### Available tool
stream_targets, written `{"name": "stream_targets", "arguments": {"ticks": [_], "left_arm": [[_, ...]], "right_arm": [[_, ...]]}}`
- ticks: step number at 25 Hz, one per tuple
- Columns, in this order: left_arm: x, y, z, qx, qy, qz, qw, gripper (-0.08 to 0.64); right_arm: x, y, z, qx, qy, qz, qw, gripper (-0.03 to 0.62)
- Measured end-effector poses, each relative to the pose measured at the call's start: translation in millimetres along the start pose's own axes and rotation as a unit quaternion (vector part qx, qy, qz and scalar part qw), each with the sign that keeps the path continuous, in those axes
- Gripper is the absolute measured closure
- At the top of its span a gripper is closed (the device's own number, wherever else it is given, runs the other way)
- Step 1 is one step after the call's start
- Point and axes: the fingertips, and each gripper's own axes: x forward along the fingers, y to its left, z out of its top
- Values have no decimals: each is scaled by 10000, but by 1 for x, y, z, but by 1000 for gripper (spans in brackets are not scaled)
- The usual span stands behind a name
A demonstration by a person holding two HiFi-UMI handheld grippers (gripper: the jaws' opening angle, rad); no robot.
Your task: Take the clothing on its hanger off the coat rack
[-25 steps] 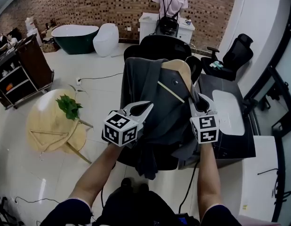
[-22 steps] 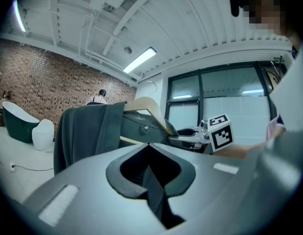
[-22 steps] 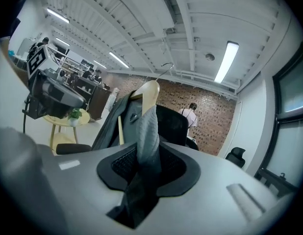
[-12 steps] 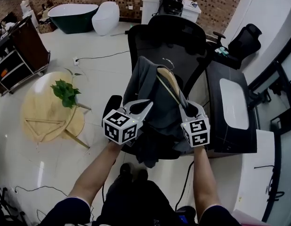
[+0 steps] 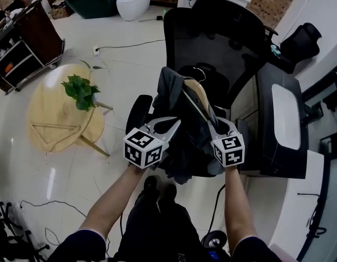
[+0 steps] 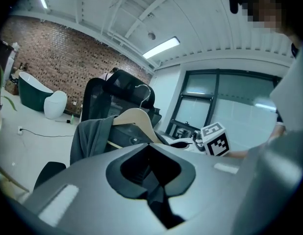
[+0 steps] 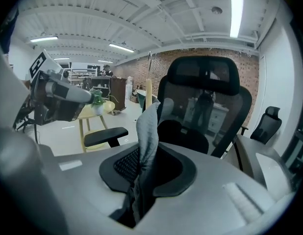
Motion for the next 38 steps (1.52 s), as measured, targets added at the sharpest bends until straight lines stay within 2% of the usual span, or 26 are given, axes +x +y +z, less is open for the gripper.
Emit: {"name": "stream_targets", "arguments": {"ticks": [14,21,25,29,31,34,38], "left_arm": [[-2,38,-86,-501,492,246,9972,548],[3,53,-118,-748,662,273,9946,548],[6,53,-127,-813,727,215,9938,548],[6,55,-128,-812,759,191,9936,548],[7,56,-126,-801,755,181,9938,548],[10,53,-115,-779,690,121,9945,548],[14,39,-90,-627,561,-29,9964,548]], "right_arm": [[95,42,-94,966,518,636,9919,534],[132,53,-145,1345,970,720,9835,532],[141,54,-162,1510,1014,592,9815,531],[139,46,-163,1475,995,377,9833,508],[133,39,-160,1498,986,294,9833,449],[116,26,-147,1505,828,119,9851,448],[83,15,-105,1459,339,2,9887,455]]}}
